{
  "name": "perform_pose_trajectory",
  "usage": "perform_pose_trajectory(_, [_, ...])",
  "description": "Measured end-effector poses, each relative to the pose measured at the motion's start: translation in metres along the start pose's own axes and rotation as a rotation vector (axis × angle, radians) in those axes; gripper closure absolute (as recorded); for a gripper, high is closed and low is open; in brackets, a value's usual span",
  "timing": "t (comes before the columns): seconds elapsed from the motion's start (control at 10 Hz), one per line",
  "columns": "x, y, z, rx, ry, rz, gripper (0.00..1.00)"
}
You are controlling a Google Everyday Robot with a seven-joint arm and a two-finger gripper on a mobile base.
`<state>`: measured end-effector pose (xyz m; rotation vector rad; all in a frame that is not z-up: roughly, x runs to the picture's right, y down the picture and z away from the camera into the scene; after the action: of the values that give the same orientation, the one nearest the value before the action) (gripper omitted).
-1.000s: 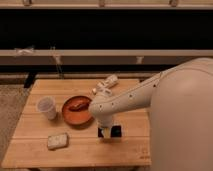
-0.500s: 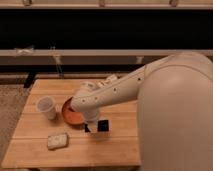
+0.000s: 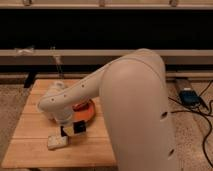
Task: Place the eraser on the white sponge
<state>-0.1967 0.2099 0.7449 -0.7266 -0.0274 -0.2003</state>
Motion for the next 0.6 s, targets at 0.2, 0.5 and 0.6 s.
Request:
perform_pose_trajectory(0.2, [-0.024,0.015,0.002,-0.017,-0.008,-0.067,1.00])
perform_pose_trajectory(0.5, [-0.041,0.024,0.003,-0.028,-0.011,-0.132,1.00])
perform_pose_trajectory(0.6, [-0.047,0.025,0.004,-0.029,-0.012,-0.150,1.00])
